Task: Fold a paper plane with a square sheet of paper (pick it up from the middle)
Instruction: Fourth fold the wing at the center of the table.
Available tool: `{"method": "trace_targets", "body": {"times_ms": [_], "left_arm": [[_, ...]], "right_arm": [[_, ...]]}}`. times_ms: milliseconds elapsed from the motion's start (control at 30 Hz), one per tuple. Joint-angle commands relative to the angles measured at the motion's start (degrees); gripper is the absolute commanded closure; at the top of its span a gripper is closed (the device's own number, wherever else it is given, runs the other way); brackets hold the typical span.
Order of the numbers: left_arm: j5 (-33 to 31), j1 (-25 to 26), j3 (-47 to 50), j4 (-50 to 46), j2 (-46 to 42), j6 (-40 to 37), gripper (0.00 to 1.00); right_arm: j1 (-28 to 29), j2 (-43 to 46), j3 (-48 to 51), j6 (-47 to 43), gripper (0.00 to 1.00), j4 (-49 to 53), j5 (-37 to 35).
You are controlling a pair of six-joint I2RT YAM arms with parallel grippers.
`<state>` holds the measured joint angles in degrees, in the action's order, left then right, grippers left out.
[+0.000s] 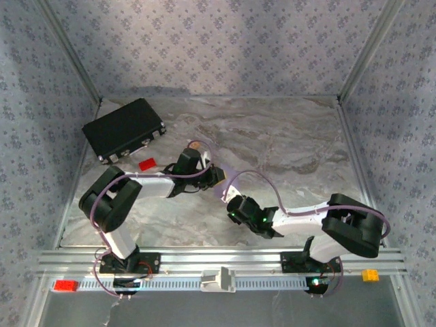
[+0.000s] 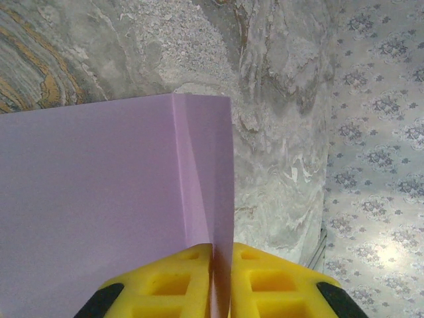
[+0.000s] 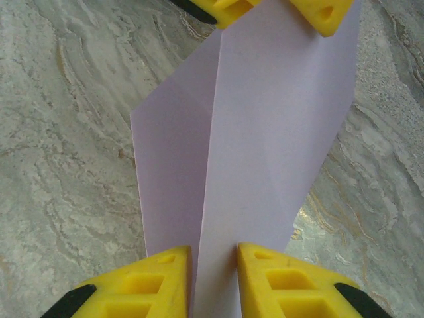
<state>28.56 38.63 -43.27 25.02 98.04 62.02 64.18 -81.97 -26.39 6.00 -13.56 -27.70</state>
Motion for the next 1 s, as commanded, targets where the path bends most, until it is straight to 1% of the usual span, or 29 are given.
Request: {"method": "trace_targets", "body": {"times_ms": [0,200,333,467,733,967], "left_arm": [[0.54,-0.18,-0.96,-0.27,0.57,-1.21,0.87],[0.47,-0.14,-0.62,0.13,0.67,-0.93,0.91],[0.32,-0.14,-0.39,0.56,0.68,-0.81,0.91],[0.18,-0.05,-0.26,0.82,0.75,-0.63,0.91],[0.18,0.08,-0.28,0.82,0.75,-0.50,0.92],[0.14,0.06,-0.24,0.90,0.84,-0.50,0.91]], "right_arm": [[0.41,0.03,0.86,1.93,0.75,-0.09,-1.26],[0.39,0.51,1.68,2.71,0.76,-0.14,-2.12],[0.42,1.12,2.27,3.03,0.79,-0.91,-2.43],[0.33,1.98,2.49,3.24,0.80,-1.30,-2.41],[-0.11,2.42,2.31,3.82,0.76,-2.67,-2.25],[-0.46,1.04,1.77,4.19,0.77,-1.82,-2.27]]}}
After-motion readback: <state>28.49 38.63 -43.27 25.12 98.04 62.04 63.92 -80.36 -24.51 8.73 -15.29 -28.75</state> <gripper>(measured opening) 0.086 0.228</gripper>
